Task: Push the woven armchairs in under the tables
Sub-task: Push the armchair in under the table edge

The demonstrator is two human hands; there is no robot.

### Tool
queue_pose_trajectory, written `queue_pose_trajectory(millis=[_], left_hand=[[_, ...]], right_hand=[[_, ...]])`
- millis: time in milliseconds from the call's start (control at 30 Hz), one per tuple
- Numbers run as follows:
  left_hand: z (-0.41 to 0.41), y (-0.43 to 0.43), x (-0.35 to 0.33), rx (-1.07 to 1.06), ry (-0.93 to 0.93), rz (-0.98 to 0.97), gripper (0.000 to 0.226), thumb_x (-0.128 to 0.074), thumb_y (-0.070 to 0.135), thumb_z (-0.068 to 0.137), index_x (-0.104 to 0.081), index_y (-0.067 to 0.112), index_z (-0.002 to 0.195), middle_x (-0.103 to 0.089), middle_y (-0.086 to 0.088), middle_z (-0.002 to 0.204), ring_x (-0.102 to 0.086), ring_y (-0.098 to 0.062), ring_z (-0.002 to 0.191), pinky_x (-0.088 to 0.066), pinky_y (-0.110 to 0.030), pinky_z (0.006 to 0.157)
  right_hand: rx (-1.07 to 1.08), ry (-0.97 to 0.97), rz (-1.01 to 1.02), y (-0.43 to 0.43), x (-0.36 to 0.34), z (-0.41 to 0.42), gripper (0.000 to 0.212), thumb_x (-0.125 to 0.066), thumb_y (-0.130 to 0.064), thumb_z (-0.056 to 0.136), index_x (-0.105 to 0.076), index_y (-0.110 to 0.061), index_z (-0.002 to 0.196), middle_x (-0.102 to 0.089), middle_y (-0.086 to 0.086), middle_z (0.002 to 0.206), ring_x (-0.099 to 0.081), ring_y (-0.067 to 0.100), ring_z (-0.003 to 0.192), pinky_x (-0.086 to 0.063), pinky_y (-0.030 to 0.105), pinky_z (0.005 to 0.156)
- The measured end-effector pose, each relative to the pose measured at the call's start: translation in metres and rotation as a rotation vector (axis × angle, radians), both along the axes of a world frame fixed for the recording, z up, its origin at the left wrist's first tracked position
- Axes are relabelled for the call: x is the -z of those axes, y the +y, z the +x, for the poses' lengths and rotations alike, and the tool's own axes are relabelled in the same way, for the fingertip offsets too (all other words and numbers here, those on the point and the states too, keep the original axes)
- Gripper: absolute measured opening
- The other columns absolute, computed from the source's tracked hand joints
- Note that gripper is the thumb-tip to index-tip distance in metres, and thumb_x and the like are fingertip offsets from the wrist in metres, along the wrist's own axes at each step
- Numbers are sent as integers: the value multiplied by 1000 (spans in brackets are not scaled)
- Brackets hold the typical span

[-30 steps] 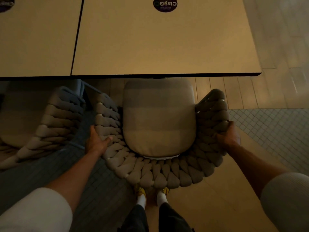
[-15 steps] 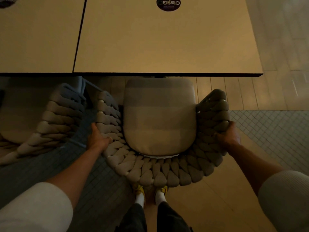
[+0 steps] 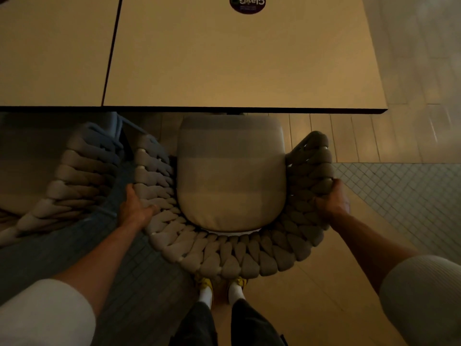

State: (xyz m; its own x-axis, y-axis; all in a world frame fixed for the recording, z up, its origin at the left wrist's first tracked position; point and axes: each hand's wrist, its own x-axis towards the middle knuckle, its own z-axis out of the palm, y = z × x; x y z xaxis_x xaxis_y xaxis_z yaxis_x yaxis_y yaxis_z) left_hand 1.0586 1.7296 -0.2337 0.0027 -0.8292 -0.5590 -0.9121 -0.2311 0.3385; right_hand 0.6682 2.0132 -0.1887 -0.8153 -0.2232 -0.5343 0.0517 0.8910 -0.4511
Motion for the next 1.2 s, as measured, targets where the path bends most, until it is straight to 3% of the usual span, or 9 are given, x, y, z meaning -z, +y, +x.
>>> queue_pose_trajectory(millis=[333,700,833,933,1033,1200], left_hand=[[-7,-27,-3,-25,20,-36,86,-83,15,81,-31,25,149,-53,-29,137,-56,-48,120,-49,-49,91],[-5,-27,-1,-23,58,-26,91,-88,17,77,-32,25,148,-53,-29,139,-55,-48,123,-50,-53,100],[-6,-30,2,-24,58,-29,90,-86,15,79,-32,24,150,-53,-28,139,-55,-47,123,-49,-52,100],[-4,-29,3,-20,52,-34,90,-86,17,78,-32,27,149,-54,-28,137,-57,-48,120,-50,-53,97],[-4,-28,2,-16,60,-19,89,-86,16,79,-32,27,148,-53,-27,137,-56,-48,121,-50,-53,93],[-6,-29,5,-13,83,6,95,-89,16,78,-28,22,150,-52,-27,142,-55,-46,125,-49,-53,102]], right_hand=[[-11,25,-36,-24,4,-6,56,-77,-18,86,-45,-16,132,-60,18,125,-60,43,116,-54,60,97],[15,-16,-5,-25,0,-5,61,-75,-17,90,-40,-18,140,-58,21,131,-58,45,121,-54,56,95],[14,-6,7,-23,0,-2,60,-75,-15,88,-41,-17,138,-57,15,118,-59,45,117,-54,55,91],[18,-7,13,-20,0,0,61,-75,-13,88,-41,-18,138,-59,19,126,-59,44,118,-54,56,92],[19,-20,21,-19,0,-1,62,-76,-12,87,-41,-17,138,-56,14,118,-59,45,118,-55,60,94],[16,-19,30,-18,2,-2,63,-75,-11,88,-39,-16,139,-58,20,129,-59,44,118,-55,55,92]])
